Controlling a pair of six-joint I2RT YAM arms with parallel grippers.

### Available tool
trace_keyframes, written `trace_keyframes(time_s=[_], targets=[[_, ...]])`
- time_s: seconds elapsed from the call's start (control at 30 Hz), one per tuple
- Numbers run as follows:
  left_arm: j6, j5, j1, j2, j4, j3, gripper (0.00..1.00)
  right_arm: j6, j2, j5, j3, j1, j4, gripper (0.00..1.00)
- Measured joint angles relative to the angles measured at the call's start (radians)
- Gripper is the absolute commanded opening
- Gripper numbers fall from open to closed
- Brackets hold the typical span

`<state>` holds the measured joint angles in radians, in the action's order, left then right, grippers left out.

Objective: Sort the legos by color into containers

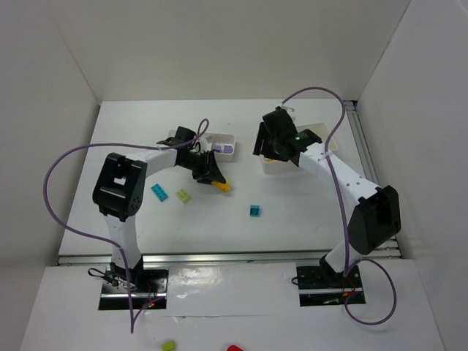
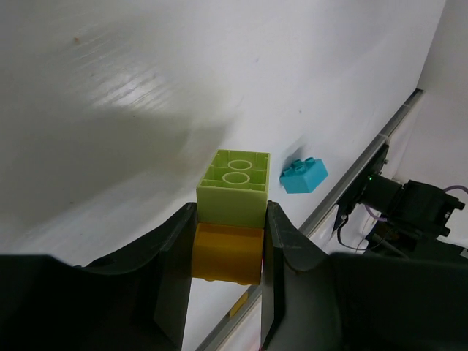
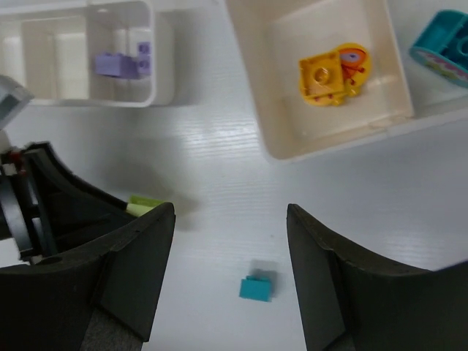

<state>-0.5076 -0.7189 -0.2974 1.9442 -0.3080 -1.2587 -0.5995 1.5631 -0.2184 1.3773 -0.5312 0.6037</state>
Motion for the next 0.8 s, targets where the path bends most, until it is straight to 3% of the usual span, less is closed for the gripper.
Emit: trace_keyframes(time_s=[0.2, 0.33, 0.6, 0.8], targets=[[0.04, -0.006, -0.002, 0.043, -0.062, -0.057, 0.0, -0.002, -0.006, -0.055, -0.028, 0.011, 0.093, 0.7], [0.086, -0.084, -0.005, 0.044, -0.073, -0.084, 0.0, 0.013, -0.051, 0.044, -0.119, 0.027, 0.079, 0.7], [0.202, -0.389, -0.017, 0.044, -0.082, -0.098, 0.0, 0.083, -0.16, 0.603, -0.313, 0.124, -0.183, 0.7], [0.253, -0.534, -0.026, 0.044, -0.082, -0.098, 0.0, 0.15, -0.139, 0.899, -0.325, 0.124, -0.288, 0.83]])
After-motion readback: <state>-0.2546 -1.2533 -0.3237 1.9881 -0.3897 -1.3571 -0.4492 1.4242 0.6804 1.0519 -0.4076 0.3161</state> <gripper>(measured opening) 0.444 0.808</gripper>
